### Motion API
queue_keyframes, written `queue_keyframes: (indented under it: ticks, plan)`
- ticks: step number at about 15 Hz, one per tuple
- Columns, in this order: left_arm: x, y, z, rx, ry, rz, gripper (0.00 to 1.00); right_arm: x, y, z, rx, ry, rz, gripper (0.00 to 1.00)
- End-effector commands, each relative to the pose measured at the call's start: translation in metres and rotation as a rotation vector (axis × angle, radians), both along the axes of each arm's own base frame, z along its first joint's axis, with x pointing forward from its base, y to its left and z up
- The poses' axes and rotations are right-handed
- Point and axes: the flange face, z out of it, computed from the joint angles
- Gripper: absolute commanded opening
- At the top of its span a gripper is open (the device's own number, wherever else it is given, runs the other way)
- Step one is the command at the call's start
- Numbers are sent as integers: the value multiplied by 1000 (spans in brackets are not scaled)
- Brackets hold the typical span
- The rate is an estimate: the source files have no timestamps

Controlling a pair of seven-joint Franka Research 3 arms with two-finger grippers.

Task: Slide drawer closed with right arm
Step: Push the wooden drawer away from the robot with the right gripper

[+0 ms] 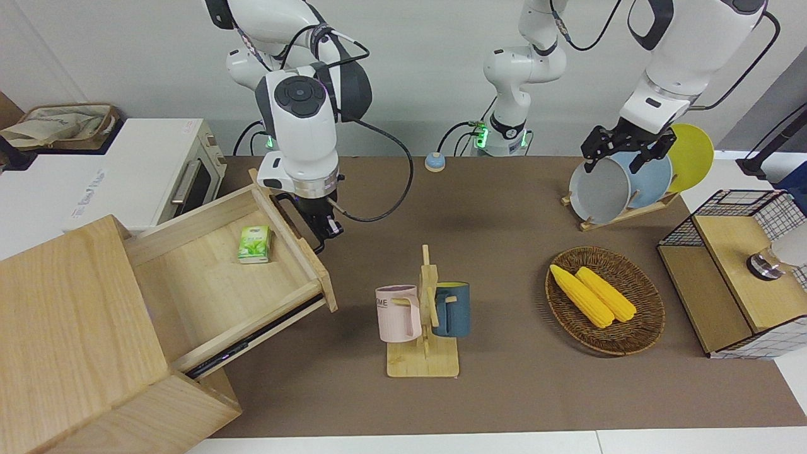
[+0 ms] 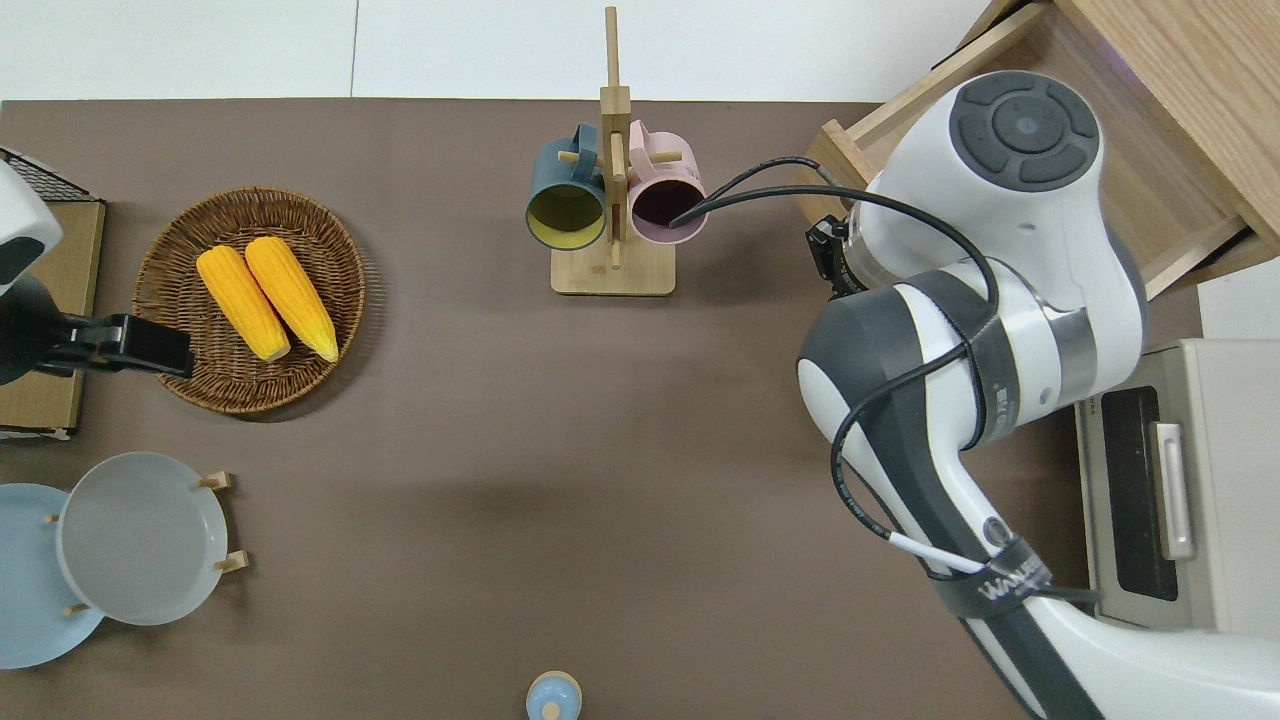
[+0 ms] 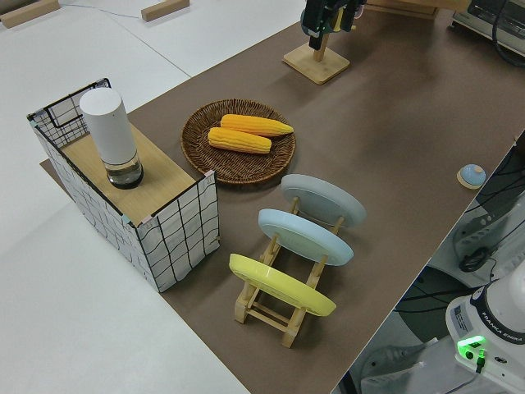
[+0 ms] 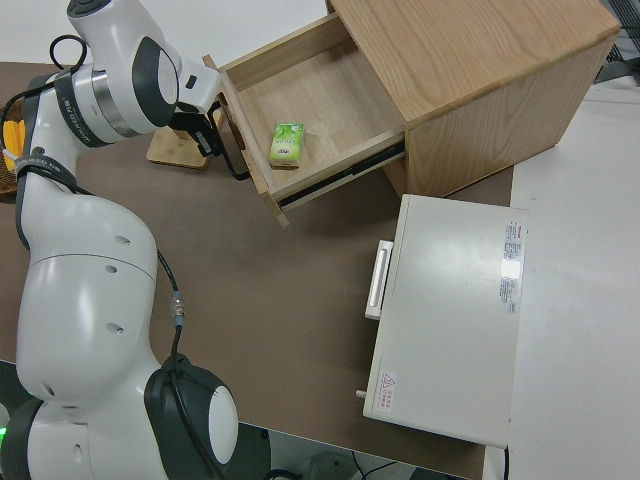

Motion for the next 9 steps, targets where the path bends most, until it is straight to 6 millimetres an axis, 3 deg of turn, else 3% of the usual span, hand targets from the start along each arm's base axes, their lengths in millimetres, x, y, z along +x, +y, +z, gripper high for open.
queue_keyframes:
  ticks: [1,9]
  plan:
    - [-3,-2,6,19,3,4,993,16,-21,4,3,-23,10,0]
    - [-3,-2,6,19,3,4,993,33,-60,-2,14,-28,-1,0]
